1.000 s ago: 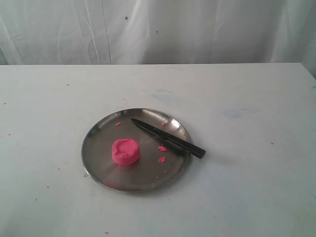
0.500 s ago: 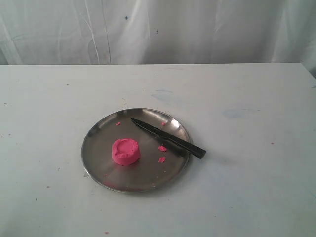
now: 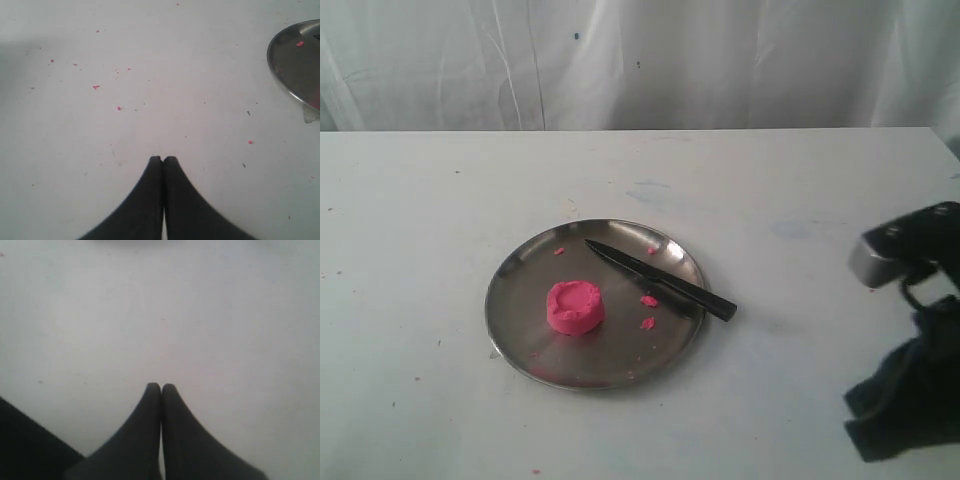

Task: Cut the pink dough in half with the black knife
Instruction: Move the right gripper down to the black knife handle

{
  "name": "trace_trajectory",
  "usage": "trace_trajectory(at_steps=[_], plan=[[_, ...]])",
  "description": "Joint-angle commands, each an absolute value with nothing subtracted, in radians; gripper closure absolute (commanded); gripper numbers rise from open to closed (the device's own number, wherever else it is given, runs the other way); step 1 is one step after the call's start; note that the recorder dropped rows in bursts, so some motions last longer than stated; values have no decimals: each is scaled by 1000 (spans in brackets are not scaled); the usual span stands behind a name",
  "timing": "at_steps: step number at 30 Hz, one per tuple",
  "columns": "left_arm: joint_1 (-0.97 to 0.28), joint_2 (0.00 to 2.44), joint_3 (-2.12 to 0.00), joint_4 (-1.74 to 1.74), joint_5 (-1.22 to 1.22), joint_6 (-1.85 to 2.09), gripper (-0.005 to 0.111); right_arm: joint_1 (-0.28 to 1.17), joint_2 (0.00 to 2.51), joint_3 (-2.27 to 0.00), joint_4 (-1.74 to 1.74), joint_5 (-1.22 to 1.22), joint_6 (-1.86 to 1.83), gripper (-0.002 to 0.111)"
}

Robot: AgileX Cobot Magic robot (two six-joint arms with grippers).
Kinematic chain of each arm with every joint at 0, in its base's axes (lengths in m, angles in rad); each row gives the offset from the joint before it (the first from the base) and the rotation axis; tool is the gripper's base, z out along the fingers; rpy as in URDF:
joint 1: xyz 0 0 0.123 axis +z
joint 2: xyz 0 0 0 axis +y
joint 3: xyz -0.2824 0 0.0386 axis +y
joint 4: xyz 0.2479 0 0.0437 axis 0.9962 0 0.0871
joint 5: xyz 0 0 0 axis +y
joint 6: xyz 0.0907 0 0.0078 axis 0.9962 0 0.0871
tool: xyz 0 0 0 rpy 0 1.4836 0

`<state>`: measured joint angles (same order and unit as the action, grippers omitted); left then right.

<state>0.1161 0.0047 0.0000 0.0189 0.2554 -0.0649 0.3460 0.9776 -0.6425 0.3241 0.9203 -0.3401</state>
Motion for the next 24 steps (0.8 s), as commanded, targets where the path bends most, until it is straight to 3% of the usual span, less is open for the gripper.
trace_trajectory(at_steps=[1, 6, 10, 14, 24], plan=[[112, 0, 0, 9, 254, -70, 107, 388, 1288, -834, 453, 929, -498, 108], [112, 0, 0, 9, 254, -70, 107, 388, 1562, -1082, 444, 706, -717, 106], [112, 0, 0, 9, 254, -70, 107, 388, 1726, -1146, 422, 672, -740, 81], [112, 0, 0, 9, 254, -70, 107, 388, 1830, -1148, 389, 647, -740, 69], [112, 0, 0, 9, 254, -70, 107, 388, 1913, -1150, 339, 561, -736, 67]])
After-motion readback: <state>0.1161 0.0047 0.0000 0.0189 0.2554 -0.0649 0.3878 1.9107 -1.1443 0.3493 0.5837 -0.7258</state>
